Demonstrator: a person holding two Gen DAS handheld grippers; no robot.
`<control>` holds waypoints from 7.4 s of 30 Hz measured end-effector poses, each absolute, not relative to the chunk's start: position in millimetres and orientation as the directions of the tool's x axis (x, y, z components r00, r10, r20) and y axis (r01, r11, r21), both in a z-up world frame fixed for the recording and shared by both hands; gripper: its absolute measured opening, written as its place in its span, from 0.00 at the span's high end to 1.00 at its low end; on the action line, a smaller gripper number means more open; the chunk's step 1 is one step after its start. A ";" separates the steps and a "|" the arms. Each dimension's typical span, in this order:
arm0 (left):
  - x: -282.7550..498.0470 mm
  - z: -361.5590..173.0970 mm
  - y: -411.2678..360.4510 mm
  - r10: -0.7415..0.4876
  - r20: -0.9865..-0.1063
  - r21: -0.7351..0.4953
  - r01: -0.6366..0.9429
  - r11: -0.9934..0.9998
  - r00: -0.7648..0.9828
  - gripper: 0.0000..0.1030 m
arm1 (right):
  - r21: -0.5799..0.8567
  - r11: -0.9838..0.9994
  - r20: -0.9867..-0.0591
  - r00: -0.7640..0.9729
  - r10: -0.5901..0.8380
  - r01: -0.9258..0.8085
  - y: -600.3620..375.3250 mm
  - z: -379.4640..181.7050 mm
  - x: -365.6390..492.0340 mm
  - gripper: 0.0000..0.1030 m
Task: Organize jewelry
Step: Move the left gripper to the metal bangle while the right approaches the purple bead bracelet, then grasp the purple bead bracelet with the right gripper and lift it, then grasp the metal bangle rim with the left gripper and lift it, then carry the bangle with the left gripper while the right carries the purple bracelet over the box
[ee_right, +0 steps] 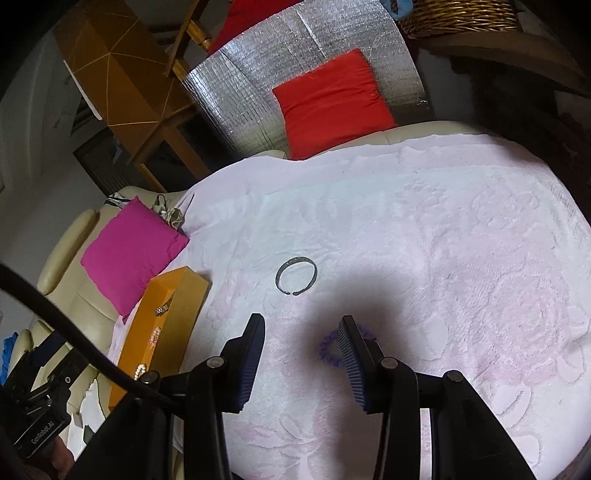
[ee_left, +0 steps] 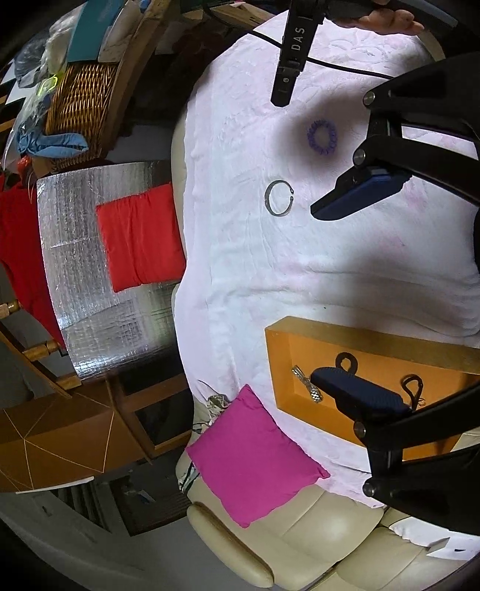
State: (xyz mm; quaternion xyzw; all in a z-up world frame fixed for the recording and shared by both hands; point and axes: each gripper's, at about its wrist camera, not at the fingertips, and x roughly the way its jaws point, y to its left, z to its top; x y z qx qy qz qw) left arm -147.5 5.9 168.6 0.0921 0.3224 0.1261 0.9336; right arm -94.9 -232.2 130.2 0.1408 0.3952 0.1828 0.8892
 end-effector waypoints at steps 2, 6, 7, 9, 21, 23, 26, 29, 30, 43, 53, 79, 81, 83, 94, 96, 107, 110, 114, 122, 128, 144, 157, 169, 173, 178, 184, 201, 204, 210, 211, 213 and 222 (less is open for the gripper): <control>-145.6 168.0 5.1 0.296 -0.579 0.256 -0.176 0.951 0.760 0.20 | 0.391 0.895 -0.656 0.617 0.434 -0.214 -231.2 128.8 -94.4 0.57; -141.3 165.5 4.4 0.302 -0.581 0.261 -0.178 0.949 0.755 0.20 | 0.397 0.895 -0.665 0.607 0.435 -0.206 -234.3 126.1 -92.6 0.57; -140.3 165.3 3.9 0.304 -0.582 0.263 -0.179 0.948 0.754 0.20 | 0.400 0.894 -0.667 0.605 0.435 -0.201 -236.0 125.5 -91.9 0.57; -138.2 165.1 2.8 0.306 -0.583 0.265 -0.181 0.947 0.753 0.20 | 0.408 0.893 -0.670 0.601 0.435 -0.191 -239.7 124.1 -90.4 0.57; -118.3 134.3 1.2 0.299 -0.655 0.292 -0.133 0.947 0.693 0.17 | 0.466 0.881 -0.714 0.552 0.431 -0.085 -265.5 107.0 -74.0 0.57; -113.5 122.6 2.8 0.295 -0.687 0.288 -0.124 0.950 0.664 0.17 | 0.490 0.870 -0.722 0.534 0.439 -0.052 -273.1 100.9 -69.0 0.57; -110.6 107.7 2.5 0.297 -0.713 0.289 -0.119 0.950 0.635 0.17 | 0.523 0.852 -0.728 0.511 0.457 -0.017 -281.8 91.2 -62.8 0.57; -109.2 100.8 3.8 0.296 -0.722 0.290 -0.116 0.950 0.626 0.17 | 0.545 0.839 -0.741 0.476 0.474 0.013 -284.3 79.5 -55.7 0.57; -108.3 100.1 4.3 0.297 -0.721 0.290 -0.117 0.950 0.626 0.17 | 0.548 0.836 -0.747 0.464 0.477 0.022 -283.4 75.3 -53.7 0.57; -99.4 115.4 10.3 0.347 -0.652 0.346 -0.143 0.927 0.674 0.17 | 0.418 0.908 -0.847 0.375 0.377 0.034 -245.3 37.5 -26.5 0.57; -92.1 123.2 7.8 0.365 -0.619 0.367 -0.155 0.917 0.695 0.17 | 0.187 0.981 -0.876 0.443 0.193 -0.059 -212.9 32.8 -19.6 0.85; -53.3 121.2 -22.1 0.341 -0.609 0.381 -0.113 0.918 0.716 0.17 | 0.295 0.955 -0.814 0.531 0.236 0.028 -259.4 50.0 3.4 0.90; -48.5 118.7 -24.6 0.339 -0.612 0.383 -0.108 0.917 0.715 0.17 | 0.330 0.943 -0.807 0.528 0.262 0.037 -266.5 49.6 5.8 0.90; -43.4 115.6 -26.9 0.336 -0.617 0.382 -0.102 0.918 0.711 0.17 | 0.362 0.931 -0.802 0.524 0.287 0.044 -272.3 47.8 8.2 0.90; 29.6 62.7 -17.6 0.222 -0.748 0.246 -0.049 0.968 0.625 0.17 | 0.491 0.865 -0.767 0.524 0.370 0.107 -309.6 42.4 15.6 0.90; 43.3 53.6 -17.0 0.194 -0.774 0.207 -0.048 0.977 0.603 0.17 | 0.493 0.863 -0.766 0.527 0.369 0.112 -312.1 42.4 16.1 0.90; 86.8 22.7 -36.0 0.083 -0.835 0.092 -0.010 0.996 0.544 0.17 | 0.493 0.863 -0.776 0.505 0.377 0.113 -311.3 36.7 20.5 0.90; 96.9 14.3 -37.1 0.077 -0.847 0.076 -0.024 0.997 0.525 0.17 | 0.489 0.866 -0.780 0.499 0.378 0.108 -306.4 35.5 21.8 0.90; 103.3 6.5 -39.9 0.044 -0.858 0.038 -0.023 0.999 0.511 0.17 | 0.481 0.871 -0.785 0.490 0.379 0.097 -298.7 33.5 23.3 0.90; 96.1 3.2 -25.7 -0.011 -0.838 -0.034 -0.032 0.999 0.545 0.34 | 0.468 0.880 -0.790 0.485 0.375 0.081 -290.4 32.6 25.0 0.90; 90.5 9.9 -22.2 -0.016 -0.828 -0.034 -0.020 0.999 0.561 0.39 | 0.471 0.879 -0.784 0.493 0.377 0.076 -288.9 35.1 24.6 0.90; -2.5 85.8 -6.3 0.089 -0.719 0.067 -0.058 0.996 0.690 0.39 | 0.600 0.800 -0.662 0.559 0.498 -0.002 -286.4 65.9 10.0 0.90; -80.3 146.0 15.4 0.220 -0.593 0.158 -0.156 0.975 0.774 0.39 | 0.607 0.787 -0.595 0.590 0.545 -0.115 -254.9 91.2 -20.0 0.90; -127.4 171.1 52.4 0.295 -0.537 0.172 -0.239 0.956 0.791 0.39 | 0.591 0.786 -0.575 0.591 0.566 -0.178 -218.8 103.8 -39.4 0.90; -142.4 176.1 67.7 0.320 -0.523 0.170 -0.271 0.947 0.790 0.39 | 0.585 0.786 -0.570 0.587 0.575 -0.200 -204.0 107.0 -48.6 0.90; -156.2 181.6 83.7 0.340 -0.509 0.163 -0.300 0.940 0.791 0.39 | 0.569 0.790 -0.570 0.584 0.578 -0.227 -186.6 111.2 -58.1 0.90; -172.0 186.2 102.3 0.360 -0.496 0.152 -0.330 0.932 0.790 0.39 | 0.551 0.795 -0.567 0.584 0.581 -0.255 -170.4 116.2 -70.5 0.90; -192.1 182.4 153.2 0.392 -0.496 0.116 -0.389 0.914 0.775 0.39 | 0.496 0.784 -0.576 0.534 0.619 -0.374 -105.8 128.6 -96.5 0.90; -193.0 178.6 165.9 0.398 -0.502 0.102 -0.404 0.909 0.768 0.39 | 0.489 0.772 -0.569 0.522 0.636 -0.407 -89.0 137.1 -101.7 0.90; -195.3 171.2 188.5 0.408 -0.512 0.081 -0.431 0.899 0.756 0.39 | 0.480 0.737 -0.557 0.484 0.675 -0.476 -48.6 154.2 -108.5 0.90; -195.7 170.3 192.1 0.411 -0.513 0.079 -0.435 0.897 0.754 0.39 | 0.474 0.731 -0.557 0.476 0.681 -0.491 -40.9 157.4 -109.9 0.90; -196.6 167.9 200.7 0.415 -0.516 0.071 -0.445 0.893 0.750 0.39 | 0.469 0.716 -0.554 0.459 0.694 -0.516 -26.3 163.1 -112.4 0.90; -198.9 153.6 234.7 0.432 -0.538 0.054 -0.482 0.874 0.724 0.39 | 0.451 0.670 -0.567 0.391 0.725 -0.590 35.7 169.8 -118.5 0.90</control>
